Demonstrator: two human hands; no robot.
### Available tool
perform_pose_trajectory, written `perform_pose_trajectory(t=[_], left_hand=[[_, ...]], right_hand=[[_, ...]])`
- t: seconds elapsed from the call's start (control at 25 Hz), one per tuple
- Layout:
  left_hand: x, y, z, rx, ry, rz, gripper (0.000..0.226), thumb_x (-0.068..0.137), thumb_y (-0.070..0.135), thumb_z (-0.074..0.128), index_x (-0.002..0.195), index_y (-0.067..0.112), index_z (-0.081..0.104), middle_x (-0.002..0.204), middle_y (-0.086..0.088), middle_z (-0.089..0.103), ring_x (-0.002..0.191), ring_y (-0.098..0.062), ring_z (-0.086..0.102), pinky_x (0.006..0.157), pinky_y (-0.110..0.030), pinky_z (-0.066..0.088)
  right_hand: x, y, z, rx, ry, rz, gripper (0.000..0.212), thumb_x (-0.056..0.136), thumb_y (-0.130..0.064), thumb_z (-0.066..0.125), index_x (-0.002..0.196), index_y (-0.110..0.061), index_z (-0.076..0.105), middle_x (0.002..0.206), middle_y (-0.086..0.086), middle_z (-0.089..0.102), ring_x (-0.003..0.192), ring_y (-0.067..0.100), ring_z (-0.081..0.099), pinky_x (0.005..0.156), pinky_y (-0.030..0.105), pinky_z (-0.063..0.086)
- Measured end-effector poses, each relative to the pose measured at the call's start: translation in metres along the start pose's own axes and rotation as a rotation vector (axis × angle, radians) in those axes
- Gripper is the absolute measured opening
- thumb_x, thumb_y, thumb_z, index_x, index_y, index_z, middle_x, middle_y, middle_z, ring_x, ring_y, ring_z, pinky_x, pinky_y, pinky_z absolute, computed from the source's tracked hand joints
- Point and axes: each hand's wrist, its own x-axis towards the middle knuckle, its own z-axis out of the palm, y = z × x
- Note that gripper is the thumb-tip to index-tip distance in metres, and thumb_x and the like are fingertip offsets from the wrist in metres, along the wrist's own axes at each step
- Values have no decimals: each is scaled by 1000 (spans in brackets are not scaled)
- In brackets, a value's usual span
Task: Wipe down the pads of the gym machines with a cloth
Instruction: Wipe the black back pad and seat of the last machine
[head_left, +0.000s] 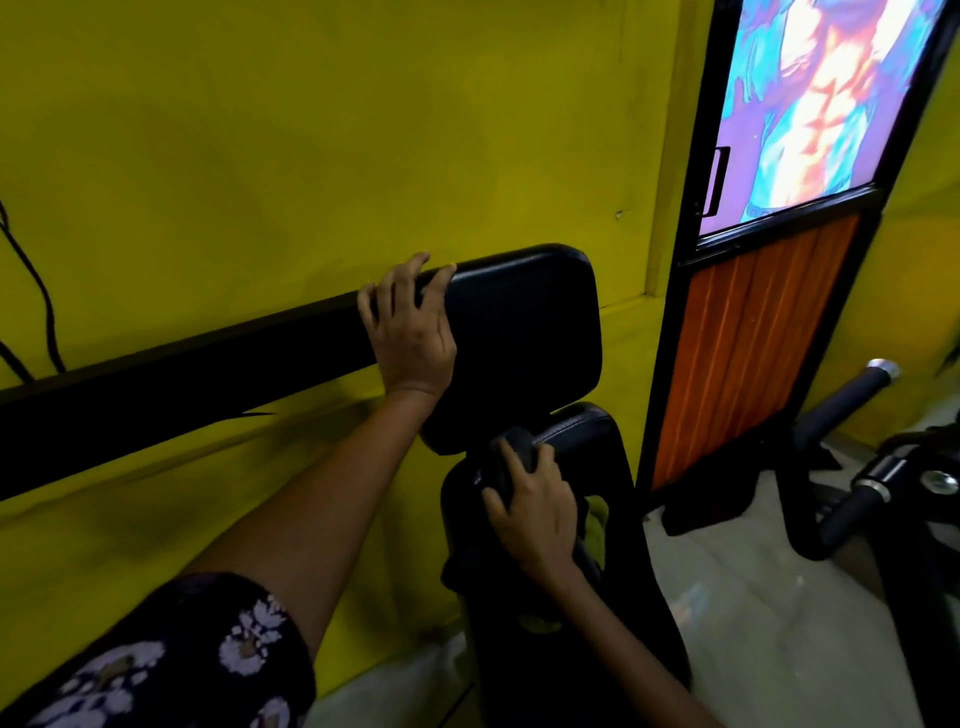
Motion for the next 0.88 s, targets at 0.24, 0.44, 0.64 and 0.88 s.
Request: perform_pose_trajectory(t=[0.24,0.44,0.64,0.88], left_hand=[[1,-3,0,-113,-35,-34,30,95,21,42,114,19,65,112,-6,64,99,-27,55,86,-38,40],[3,-1,-2,-128,-57,-48,30,94,22,43,113,19,66,111,-5,64,99,-26,55,83,-36,40],[3,-1,-2,-132,-62,-46,30,94,20,44,113,18,67,110,-6,65,99,-27,56,83,-36,41],[6,-2,-3,-111,-76,-24,30,94,18,43,112,16,67,108,-8,65,95,-30,58,82,-35,39]], right_hand=[[36,89,-7,-72,79,-221,72,62,-33,81,126,-23,50,98,18,58,70,33,60,51,30,46],[50,90,-3,119,137,64,50,76,-34,61,125,-20,60,107,19,54,81,37,59,62,36,48],[-10,6,17,130,160,7,60,68,-40,58,126,-26,56,110,18,54,74,35,59,61,35,49],[-45,26,45,21,151,-74,69,76,-60,43,140,-33,37,133,13,37,104,31,44,77,42,43]])
